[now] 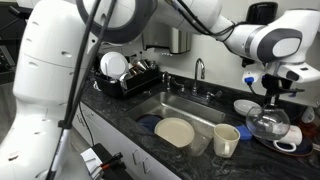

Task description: Move the glass cup to the left of the sink

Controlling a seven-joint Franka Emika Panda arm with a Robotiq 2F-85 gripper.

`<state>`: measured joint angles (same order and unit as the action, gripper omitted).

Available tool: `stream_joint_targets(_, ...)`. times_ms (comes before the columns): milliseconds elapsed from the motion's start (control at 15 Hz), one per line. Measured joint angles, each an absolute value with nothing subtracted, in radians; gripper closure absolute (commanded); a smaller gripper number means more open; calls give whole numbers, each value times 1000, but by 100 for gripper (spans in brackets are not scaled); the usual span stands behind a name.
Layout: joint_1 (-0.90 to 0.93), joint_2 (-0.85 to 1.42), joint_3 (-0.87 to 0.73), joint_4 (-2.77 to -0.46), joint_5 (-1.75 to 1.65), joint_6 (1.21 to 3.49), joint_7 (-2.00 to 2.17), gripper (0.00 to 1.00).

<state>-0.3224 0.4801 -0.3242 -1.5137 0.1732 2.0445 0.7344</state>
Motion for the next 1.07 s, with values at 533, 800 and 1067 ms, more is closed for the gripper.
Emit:
stream_joint_targets(533,-312,271,-250,-1624,304,2011,496,99)
stream_joint_targets(800,-295,198,-215,-1712,370,1944,333,99)
stream_joint_targets(1067,-254,109,-188,-1827,398,1887,184,99)
